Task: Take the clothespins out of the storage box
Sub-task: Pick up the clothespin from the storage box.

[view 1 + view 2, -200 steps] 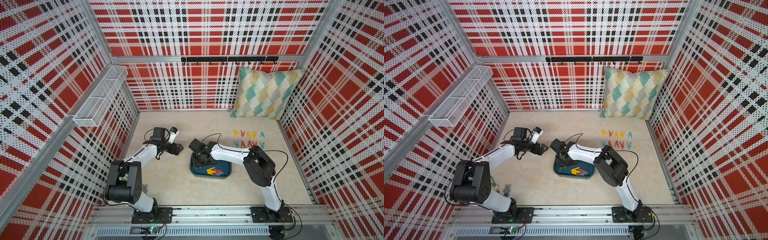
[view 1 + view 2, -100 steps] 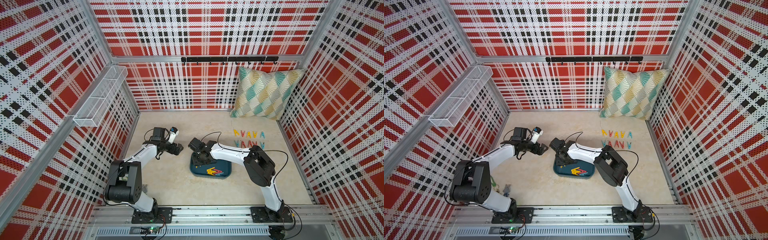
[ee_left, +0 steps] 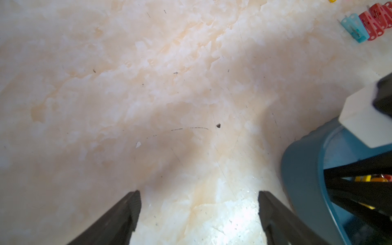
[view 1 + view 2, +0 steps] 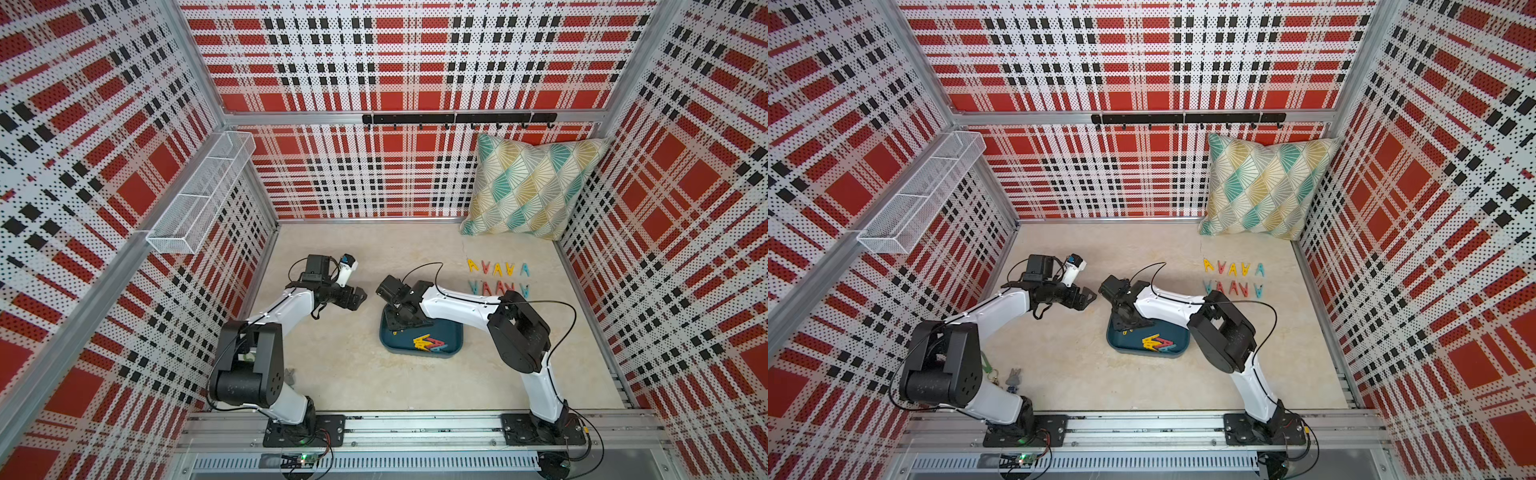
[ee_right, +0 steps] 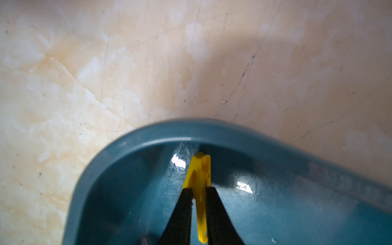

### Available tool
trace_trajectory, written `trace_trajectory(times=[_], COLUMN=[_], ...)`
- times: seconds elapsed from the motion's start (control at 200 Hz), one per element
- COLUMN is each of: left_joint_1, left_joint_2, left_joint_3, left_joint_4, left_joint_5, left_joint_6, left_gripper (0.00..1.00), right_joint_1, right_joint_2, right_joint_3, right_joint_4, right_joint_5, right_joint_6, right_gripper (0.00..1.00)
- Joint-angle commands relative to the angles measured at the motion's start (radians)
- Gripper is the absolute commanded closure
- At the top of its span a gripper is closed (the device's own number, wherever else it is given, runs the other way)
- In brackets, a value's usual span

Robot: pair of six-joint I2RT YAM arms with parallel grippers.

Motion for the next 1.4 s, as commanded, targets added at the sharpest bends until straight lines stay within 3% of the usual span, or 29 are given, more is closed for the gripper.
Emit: trace_trajectory(times=[0.0,0.461,0.631,0.737,0.842,1.127,1.393], left_joint_1=[0.002,0.002,0.0,0.005,0.002,0.004,0.003], left_joint_2=[-0.007,-0.009,-0.01,-0.011,-0.013,-0.01,-0.009], left_joint_3=[-0.015,-0.017,-0.016,-0.017,-0.018,-0.016,-0.016], left_joint_4=[0.013,0.013,0.013,0.013,0.014,0.013,0.013], left_joint_5=[0.011,0.01,0.008,0.008,0.007,0.007,0.005], left_joint_6=[-0.004,-0.004,-0.005,-0.004,-0.003,-0.003,-0.003], left_gripper=[0.08,0.08,0.08,0.08,0.08,0.08,0.08], right_joint_1=[-0.005,-0.005,-0.005,-0.005,-0.005,-0.005,-0.005], right_joint_2=[-0.017,-0.012,0.004,0.022,0.031,0.005,-0.022], right_joint_3=[-0.014,-0.059,-0.055,-0.044,-0.039,-0.035,0.017], right_joint_4=[-0.026,-0.023,-0.025,-0.028,-0.035,-0.05,-0.078], right_joint_5=[0.018,0.009,0.012,0.016,0.02,0.039,0.057], right_joint_6=[-0.007,0.002,-0.001,-0.002,-0.001,0.0,-0.023], right_gripper=[0.72,0.67,0.51,0.5,0.53,0.74,0.83])
